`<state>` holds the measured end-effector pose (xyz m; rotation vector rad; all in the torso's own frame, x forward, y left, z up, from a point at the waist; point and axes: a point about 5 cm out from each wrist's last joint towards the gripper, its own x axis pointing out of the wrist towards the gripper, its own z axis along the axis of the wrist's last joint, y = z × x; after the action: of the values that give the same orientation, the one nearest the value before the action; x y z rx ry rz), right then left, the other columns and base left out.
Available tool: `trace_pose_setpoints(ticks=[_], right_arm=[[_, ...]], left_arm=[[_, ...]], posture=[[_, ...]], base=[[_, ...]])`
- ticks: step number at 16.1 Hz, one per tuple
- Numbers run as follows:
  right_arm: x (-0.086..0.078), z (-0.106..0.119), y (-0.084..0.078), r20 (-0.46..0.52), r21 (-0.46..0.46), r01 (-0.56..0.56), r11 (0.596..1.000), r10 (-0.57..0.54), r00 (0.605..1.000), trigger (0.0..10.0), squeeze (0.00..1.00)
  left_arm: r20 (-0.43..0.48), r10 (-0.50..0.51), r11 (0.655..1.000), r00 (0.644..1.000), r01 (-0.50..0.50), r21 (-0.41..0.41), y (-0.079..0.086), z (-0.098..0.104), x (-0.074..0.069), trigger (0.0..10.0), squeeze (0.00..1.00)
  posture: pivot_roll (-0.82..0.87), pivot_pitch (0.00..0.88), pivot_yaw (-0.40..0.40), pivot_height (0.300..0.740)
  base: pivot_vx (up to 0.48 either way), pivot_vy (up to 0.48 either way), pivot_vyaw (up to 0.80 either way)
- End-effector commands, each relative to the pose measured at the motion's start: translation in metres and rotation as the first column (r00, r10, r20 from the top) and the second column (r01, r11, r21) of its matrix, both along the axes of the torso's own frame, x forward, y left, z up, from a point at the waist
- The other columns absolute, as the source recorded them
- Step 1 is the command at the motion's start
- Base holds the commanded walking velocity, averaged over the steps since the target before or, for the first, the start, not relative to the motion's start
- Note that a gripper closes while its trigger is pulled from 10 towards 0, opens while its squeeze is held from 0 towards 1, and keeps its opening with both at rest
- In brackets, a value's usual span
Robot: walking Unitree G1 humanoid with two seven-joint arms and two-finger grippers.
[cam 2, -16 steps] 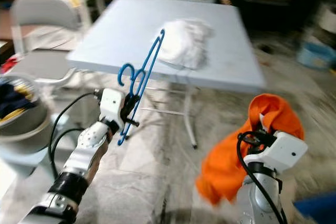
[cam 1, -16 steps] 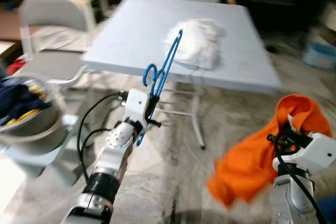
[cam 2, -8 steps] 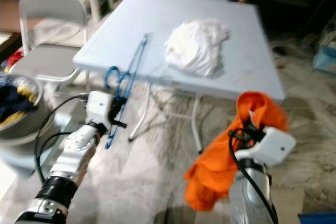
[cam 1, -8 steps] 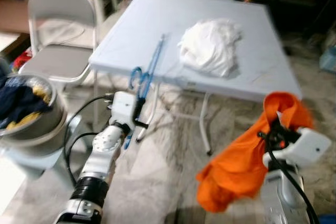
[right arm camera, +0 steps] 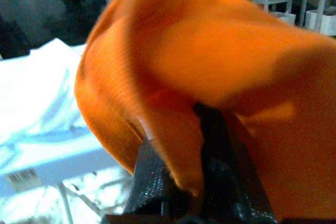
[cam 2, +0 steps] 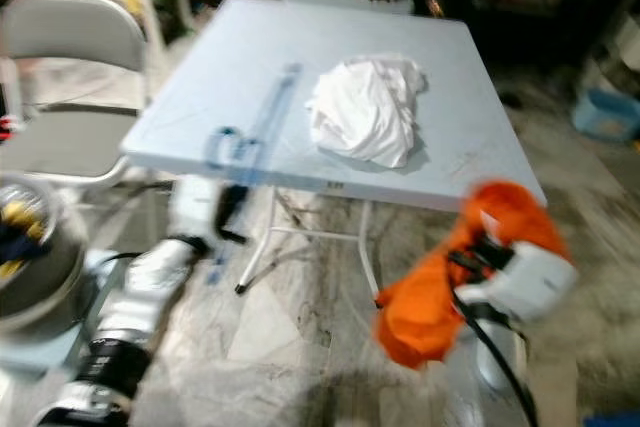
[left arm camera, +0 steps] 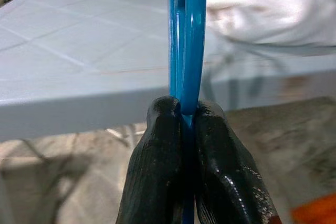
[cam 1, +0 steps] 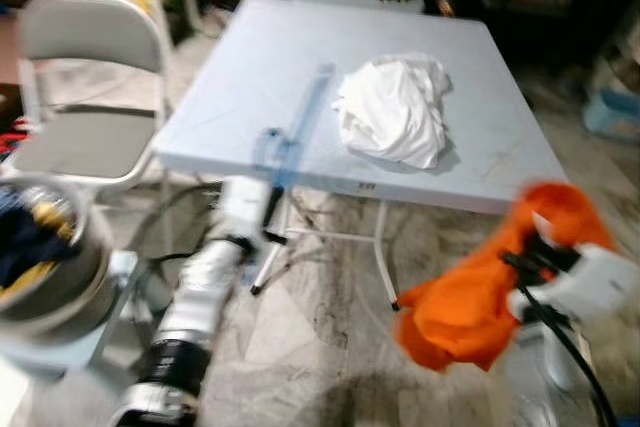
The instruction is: Hang hanger
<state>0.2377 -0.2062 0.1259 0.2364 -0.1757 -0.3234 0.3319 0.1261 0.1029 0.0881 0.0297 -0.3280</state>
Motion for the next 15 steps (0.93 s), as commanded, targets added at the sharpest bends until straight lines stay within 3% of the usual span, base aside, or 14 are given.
trace_pose_setpoints(ticks=[1, 3, 6, 9, 12, 15], right_arm=[[-0.004, 0.003, -0.011, 0.005, -0.01, 0.037, 0.999, -0.037, 0.999, 0.0, 0.0], [-0.003, 0.004, -0.009, 0.009, -0.016, 0.03, 0.999, -0.029, 1.0, 0.0, 0.0], [0.001, 0.004, -0.008, 0.009, -0.025, 0.021, 0.999, -0.021, 1.0, 0.0, 0.0], [0.007, 0.017, -0.002, 0.043, -0.089, -0.029, 0.996, 0.032, 0.999, 0.0, 0.0], [0.013, 0.029, -0.002, 0.073, -0.125, -0.06, 0.99, 0.07, 0.995, 0.0, 0.0], [0.014, 0.028, -0.004, 0.065, -0.147, -0.075, 0.986, 0.085, 0.994, 0.0, 0.0]], left_arm=[[0.016, -0.046, 0.999, 0.999, 0.047, -0.015, -0.018, 0.005, 0.0, 10.0, 0.0], [0.016, -0.047, 0.999, 0.999, 0.047, -0.011, -0.017, 0.005, -0.001, 10.0, 0.0], [0.022, -0.029, 1.0, 0.999, 0.029, 0.001, -0.012, 0.006, 0.0, 10.0, 0.0], [0.146, 0.007, 1.0, 0.989, -0.009, 0.009, -0.009, 0.027, 0.0, 10.0, 0.0], [0.191, 0.024, 0.999, 0.981, -0.028, 0.016, -0.011, 0.033, -0.004, 10.0, 0.0], [0.255, 0.066, 0.992, 0.965, -0.091, 0.088, -0.008, 0.038, -0.006, 10.0, 0.0]], posture=[[0.18, 0.09, -0.095, 0.74], [0.19, 0.092, -0.101, 0.74], [0.2, 0.093, -0.106, 0.74], [0.21, 0.09, -0.116, 0.74], [0.22, 0.086, -0.124, 0.74], [0.22, 0.084, -0.131, 0.74]], base=[[0.412, 0.244, -0.8], [0.414, 0.244, -0.6], [0.416, 0.0, 0.0], [0.387, 0.0, 0.0], [0.0, 0.0, 0.0], [0.0, 0.0, 0.0]])
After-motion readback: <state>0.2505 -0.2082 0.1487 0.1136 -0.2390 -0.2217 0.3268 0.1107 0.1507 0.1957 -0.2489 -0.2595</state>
